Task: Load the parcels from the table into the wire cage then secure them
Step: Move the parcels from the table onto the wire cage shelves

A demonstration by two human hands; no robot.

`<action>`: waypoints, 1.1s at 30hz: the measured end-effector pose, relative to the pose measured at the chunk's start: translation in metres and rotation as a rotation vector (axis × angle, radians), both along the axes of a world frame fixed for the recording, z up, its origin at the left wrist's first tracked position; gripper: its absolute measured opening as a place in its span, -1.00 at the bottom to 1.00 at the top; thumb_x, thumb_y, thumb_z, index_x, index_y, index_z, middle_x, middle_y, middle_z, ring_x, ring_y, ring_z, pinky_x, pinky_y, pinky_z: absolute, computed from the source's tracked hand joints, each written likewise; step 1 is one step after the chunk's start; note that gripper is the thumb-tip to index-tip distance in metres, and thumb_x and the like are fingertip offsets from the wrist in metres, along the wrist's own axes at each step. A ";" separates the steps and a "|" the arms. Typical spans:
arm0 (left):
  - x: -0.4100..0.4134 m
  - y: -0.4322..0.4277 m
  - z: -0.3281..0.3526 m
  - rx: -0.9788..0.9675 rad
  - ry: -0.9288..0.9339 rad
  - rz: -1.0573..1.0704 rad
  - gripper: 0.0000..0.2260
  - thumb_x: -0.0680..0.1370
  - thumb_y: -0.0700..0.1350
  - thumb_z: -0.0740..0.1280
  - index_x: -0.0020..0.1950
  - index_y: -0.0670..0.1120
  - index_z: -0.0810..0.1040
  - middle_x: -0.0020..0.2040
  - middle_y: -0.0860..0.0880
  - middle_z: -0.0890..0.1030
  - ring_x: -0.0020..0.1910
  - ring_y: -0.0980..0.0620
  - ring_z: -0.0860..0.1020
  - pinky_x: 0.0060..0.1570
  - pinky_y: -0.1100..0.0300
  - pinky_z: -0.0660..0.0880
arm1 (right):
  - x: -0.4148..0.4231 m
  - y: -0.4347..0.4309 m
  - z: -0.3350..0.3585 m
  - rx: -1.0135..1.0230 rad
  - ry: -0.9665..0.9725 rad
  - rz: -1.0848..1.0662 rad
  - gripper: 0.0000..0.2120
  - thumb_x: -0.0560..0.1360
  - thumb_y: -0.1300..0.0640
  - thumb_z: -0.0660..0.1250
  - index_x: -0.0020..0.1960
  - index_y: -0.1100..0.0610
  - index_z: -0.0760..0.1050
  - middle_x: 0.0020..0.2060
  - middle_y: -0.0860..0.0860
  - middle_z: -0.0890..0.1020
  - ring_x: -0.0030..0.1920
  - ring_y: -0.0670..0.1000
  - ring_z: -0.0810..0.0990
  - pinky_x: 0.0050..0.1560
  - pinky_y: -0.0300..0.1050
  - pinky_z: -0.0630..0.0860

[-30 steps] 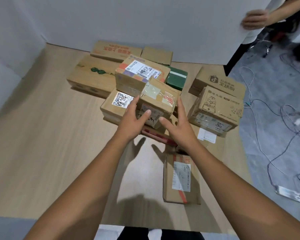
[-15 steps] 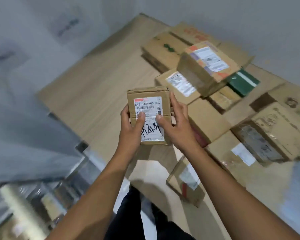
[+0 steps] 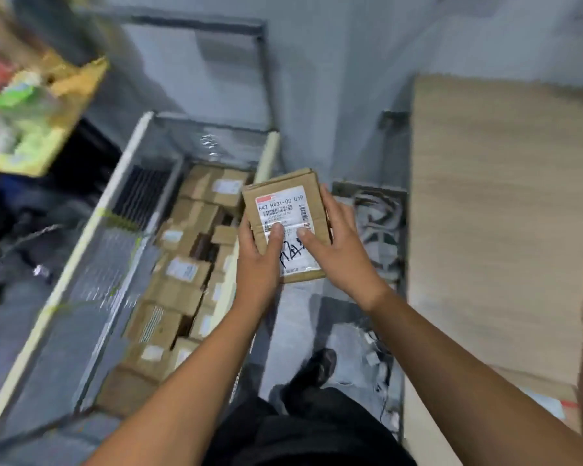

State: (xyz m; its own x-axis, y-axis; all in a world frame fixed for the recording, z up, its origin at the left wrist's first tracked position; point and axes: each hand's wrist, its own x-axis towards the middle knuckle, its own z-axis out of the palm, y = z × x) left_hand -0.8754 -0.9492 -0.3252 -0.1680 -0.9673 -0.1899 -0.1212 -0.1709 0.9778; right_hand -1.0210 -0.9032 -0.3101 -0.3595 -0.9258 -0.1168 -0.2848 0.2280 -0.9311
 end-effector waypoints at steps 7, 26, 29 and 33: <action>0.185 0.034 -0.007 0.005 -0.034 0.412 -0.51 0.60 0.19 0.35 0.48 0.05 0.40 0.23 0.14 0.66 0.16 0.21 0.64 0.07 0.30 0.53 | 0.182 -0.030 -0.011 0.061 -0.016 0.402 -0.25 0.59 0.00 0.41 0.65 -0.20 0.10 0.38 -0.08 0.33 0.27 -0.33 0.43 0.14 -0.67 0.23; 0.548 0.140 -0.184 0.349 -1.036 0.709 -0.36 0.68 0.14 0.23 0.63 -0.23 0.22 0.65 -0.23 0.16 0.66 -0.25 0.01 0.64 -0.09 -0.04 | 0.509 -0.044 -0.221 0.477 0.071 1.035 -0.32 0.59 -0.04 0.42 0.61 -0.19 0.20 0.45 -0.02 0.30 0.42 0.03 0.43 0.48 0.12 0.41; 0.585 0.116 -0.231 0.401 -1.063 0.663 -0.30 0.70 0.17 0.16 0.67 -0.22 0.03 0.69 -0.20 0.01 0.68 -0.18 -0.11 0.64 -0.04 -0.13 | 0.537 -0.067 -0.287 0.534 0.084 1.047 -0.32 0.59 -0.10 0.41 0.61 -0.21 0.18 0.48 -0.03 0.28 0.45 0.06 0.41 0.46 0.19 0.42; 0.604 0.098 -0.275 0.411 -1.032 0.636 -0.28 0.71 0.19 0.11 0.68 -0.18 -0.11 0.70 -0.14 -0.11 0.68 -0.10 -0.17 0.64 0.05 -0.19 | 0.573 -0.086 -0.373 0.594 0.082 1.053 -0.31 0.60 -0.10 0.40 0.63 -0.17 0.16 0.47 0.00 0.29 0.48 0.14 0.40 0.47 0.21 0.41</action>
